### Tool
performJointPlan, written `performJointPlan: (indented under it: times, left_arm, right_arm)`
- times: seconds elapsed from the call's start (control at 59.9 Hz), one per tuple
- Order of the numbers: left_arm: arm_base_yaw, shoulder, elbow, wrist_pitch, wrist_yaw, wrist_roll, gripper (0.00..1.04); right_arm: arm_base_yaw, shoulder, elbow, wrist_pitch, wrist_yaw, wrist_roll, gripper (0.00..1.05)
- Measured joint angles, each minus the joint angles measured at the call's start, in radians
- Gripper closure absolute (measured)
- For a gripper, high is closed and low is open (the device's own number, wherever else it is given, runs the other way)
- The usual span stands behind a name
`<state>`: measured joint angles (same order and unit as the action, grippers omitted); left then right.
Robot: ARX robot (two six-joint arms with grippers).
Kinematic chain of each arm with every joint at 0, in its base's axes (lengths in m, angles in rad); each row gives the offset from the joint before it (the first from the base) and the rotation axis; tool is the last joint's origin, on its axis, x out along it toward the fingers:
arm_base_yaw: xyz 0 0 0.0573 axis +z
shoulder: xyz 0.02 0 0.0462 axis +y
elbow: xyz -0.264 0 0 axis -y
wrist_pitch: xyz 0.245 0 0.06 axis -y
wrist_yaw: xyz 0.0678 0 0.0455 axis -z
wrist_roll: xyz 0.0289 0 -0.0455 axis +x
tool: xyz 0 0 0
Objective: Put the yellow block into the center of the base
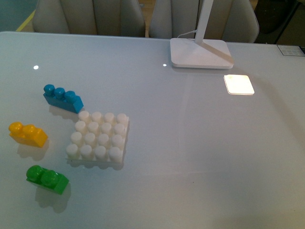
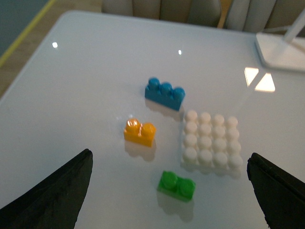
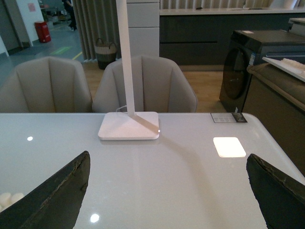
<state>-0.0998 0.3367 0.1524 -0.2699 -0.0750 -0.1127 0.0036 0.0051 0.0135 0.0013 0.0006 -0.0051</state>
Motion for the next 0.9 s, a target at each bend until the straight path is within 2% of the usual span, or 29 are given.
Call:
performJointPlan:
  times: [0.15, 0.501, 0.668, 0.902]
  left_arm:
    - [-0.057, 0.229, 0.034, 0.169, -0.024, -0.029, 0.07]
    - [-0.098, 0.941, 0.119, 0.774, -0.058, 0.024, 0.07]
    - [-0.086, 1.201, 0.160, 0.906, -0.048, 0.062, 0.07]
    - [-0.031, 1.429, 0.209, 1.023, -0.019, 0.118, 0.07]
  right_arm:
    - [0.000, 0.000, 0.000, 0.000, 0.000, 0.001, 0.09]
    - [0.000, 0.000, 0.000, 0.000, 0.000, 0.002, 0.09]
    - [0.000, 0.000, 0.000, 0.000, 0.000, 0.002, 0.09]
    - [0.000, 0.000, 0.000, 0.000, 0.000, 0.002, 0.09]
